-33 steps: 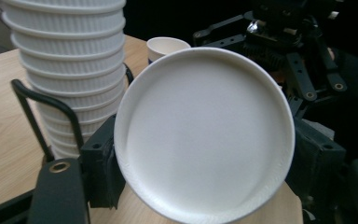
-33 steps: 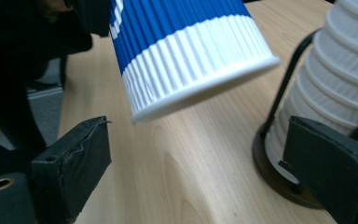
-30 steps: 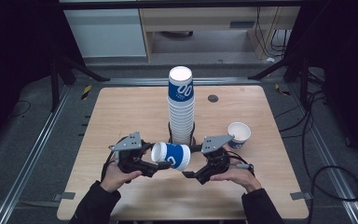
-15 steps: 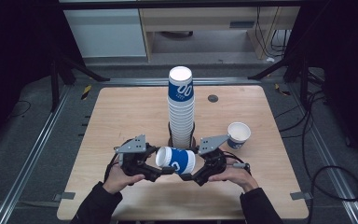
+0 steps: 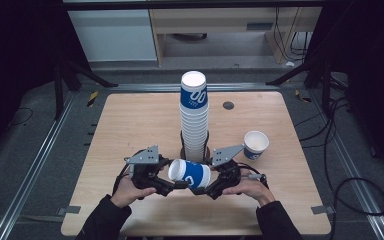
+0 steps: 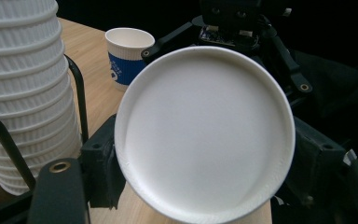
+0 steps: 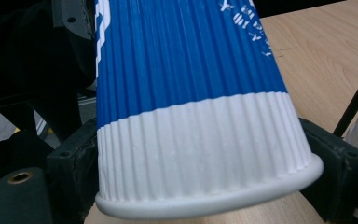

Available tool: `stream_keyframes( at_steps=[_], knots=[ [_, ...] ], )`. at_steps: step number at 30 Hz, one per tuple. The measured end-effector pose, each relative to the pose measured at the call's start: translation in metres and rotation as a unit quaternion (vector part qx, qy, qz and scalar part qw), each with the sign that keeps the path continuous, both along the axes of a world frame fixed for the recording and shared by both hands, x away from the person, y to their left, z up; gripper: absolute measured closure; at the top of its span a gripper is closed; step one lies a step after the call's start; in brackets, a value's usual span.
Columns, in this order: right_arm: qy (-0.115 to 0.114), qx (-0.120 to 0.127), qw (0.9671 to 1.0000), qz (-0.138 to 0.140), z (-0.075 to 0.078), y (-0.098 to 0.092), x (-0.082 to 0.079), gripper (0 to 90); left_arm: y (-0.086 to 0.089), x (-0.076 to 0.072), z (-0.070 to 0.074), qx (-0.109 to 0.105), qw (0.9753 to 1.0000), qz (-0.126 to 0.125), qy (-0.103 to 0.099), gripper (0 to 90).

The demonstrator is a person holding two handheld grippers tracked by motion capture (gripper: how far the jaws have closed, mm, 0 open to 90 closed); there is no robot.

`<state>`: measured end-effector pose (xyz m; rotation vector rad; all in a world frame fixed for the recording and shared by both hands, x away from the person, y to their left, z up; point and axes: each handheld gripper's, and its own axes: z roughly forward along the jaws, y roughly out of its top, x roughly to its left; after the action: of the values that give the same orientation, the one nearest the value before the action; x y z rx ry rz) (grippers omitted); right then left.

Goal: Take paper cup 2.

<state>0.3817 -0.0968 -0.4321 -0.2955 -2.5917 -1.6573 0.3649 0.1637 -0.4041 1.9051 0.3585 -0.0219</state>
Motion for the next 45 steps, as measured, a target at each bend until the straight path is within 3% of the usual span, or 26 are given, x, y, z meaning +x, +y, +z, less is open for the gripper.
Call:
stream_keyframes(
  at_steps=[16,20,27,33,45],
  knots=[
    [-0.015,-0.007,0.9998,-0.013,0.008,-0.012,0.0,15.9,0.01,0.001,0.007,-0.007,0.9998,0.02,-0.004,16.2],
    [-0.019,-0.003,0.9994,-0.027,0.011,-0.022,0.002,15.9,0.015,0.002,0.01,0.004,0.9997,0.023,-0.006,14.3],
    [-0.048,-0.039,0.9972,-0.044,0.021,-0.032,0.005,15.5,0.016,0.007,0.001,0.046,0.9986,0.027,0.001,12.9],
    [-0.064,-0.072,0.9946,-0.04,0.02,-0.028,0.009,15.4,0.009,0.01,-0.01,0.076,0.9969,0.021,0.006,12.4],
    [-0.087,-0.159,0.9833,-0.01,0.001,0.0,0.001,15.3,-0.002,0.007,-0.018,0.113,0.9936,0.003,0.006,10.8]
  ],
)
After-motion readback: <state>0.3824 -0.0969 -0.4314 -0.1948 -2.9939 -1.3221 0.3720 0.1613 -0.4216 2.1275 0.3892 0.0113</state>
